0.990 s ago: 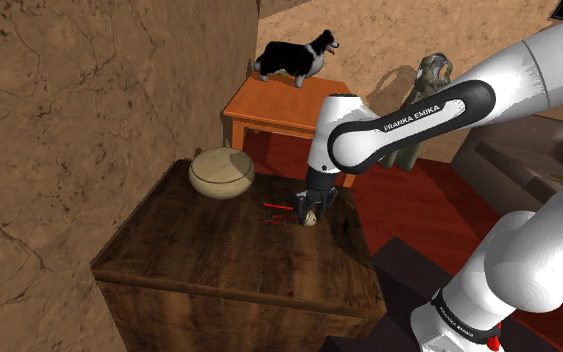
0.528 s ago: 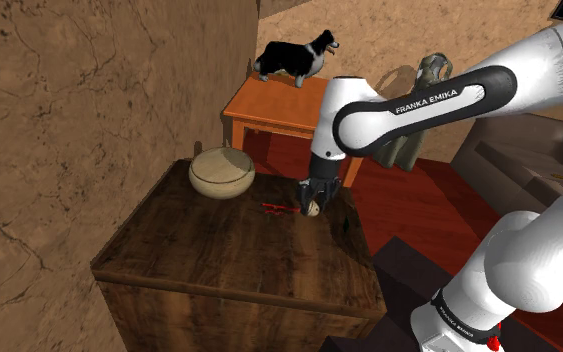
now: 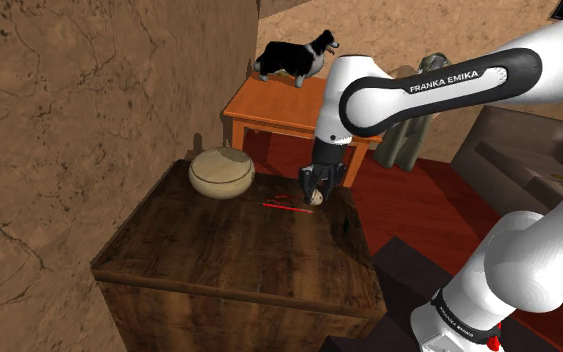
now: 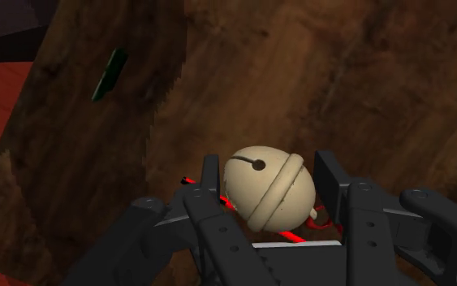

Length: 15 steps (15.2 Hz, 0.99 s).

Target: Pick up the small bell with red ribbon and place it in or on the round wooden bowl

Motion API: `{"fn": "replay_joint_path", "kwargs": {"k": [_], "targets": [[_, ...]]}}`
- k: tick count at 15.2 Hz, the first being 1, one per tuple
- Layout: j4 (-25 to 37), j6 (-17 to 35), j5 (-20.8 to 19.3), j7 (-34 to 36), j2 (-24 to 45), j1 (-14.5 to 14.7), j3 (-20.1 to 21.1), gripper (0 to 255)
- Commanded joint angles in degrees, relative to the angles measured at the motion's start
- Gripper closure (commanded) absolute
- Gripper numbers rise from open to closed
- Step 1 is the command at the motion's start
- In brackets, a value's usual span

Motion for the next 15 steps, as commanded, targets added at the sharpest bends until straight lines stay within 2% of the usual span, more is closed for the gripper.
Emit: {"fn": "replay_joint_path", "kwargs": {"k": [1, 15], "targets": [[0.9, -1.9, -0.1, 0.0, -0.9, 0.0, -0.2, 255], [8.8, -12.6, -0.7, 1.0, -3.8, -0.3, -1.1, 255]]}}
